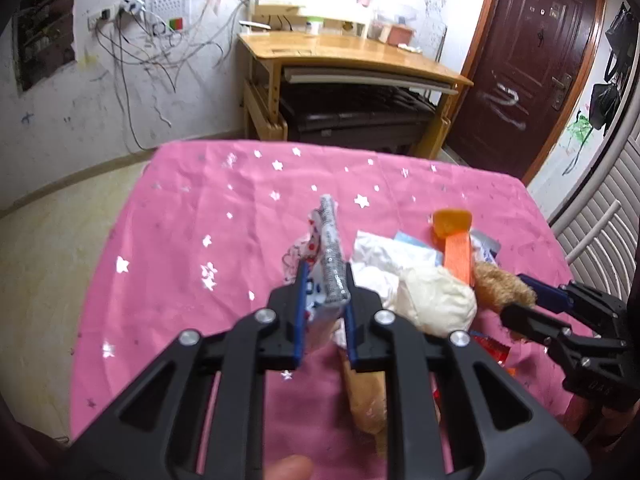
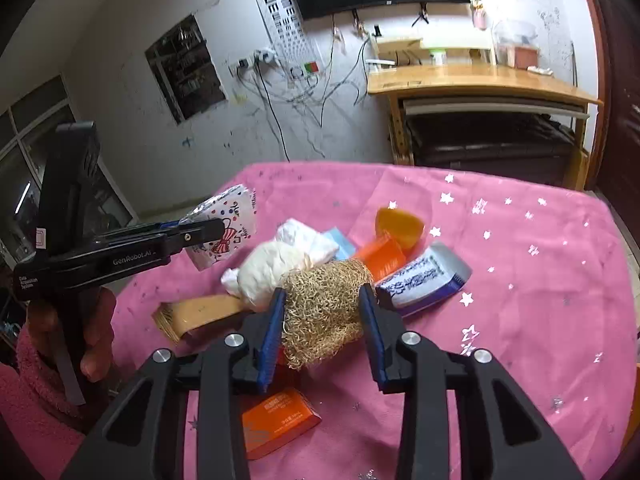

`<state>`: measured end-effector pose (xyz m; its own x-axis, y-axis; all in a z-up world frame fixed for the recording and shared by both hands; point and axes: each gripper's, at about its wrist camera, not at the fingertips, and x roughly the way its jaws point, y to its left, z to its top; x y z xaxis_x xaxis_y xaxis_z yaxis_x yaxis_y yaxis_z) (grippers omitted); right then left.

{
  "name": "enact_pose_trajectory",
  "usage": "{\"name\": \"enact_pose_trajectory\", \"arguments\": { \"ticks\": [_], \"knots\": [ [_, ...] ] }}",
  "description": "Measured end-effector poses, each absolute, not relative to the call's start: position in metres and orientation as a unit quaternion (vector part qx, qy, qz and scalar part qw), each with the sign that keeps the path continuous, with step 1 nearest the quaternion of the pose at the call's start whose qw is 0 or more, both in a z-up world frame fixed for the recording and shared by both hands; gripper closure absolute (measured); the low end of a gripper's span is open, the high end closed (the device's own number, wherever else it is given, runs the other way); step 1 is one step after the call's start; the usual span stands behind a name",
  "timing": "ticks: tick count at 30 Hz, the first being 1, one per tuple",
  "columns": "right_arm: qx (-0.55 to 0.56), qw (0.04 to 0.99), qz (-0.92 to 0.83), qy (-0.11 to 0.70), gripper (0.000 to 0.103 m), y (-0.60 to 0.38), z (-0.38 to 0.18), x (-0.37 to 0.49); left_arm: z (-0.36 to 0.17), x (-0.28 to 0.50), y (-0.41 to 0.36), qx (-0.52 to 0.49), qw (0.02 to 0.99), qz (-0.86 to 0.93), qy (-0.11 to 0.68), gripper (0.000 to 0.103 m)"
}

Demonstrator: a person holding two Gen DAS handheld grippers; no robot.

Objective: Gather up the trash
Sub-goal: 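Grasp the cartoon tissue pack with the left gripper while the right grasps the loofah, then carry both items to the yellow bin and open both grippers over it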

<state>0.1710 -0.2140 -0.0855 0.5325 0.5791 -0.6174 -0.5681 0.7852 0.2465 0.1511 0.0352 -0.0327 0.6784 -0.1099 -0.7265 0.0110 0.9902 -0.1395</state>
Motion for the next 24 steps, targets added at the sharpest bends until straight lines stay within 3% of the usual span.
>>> {"name": "enact_pose_trajectory", "arguments": {
  "ticks": [12,24],
  "knots": [
    [0.034,0.897,0.316,0.308,0.073,-0.256,-0.054,0.156,0.010,0.133,0.009,-0.034,0.934,-0.042,0.354,0.089],
    [0.068,0.929,0.242,0.271,0.072,-0.353,-0.042,0.136,0.031,0.132,-0.078,0.015,0.933,-0.106,0.343,0.089]
  ]
}}
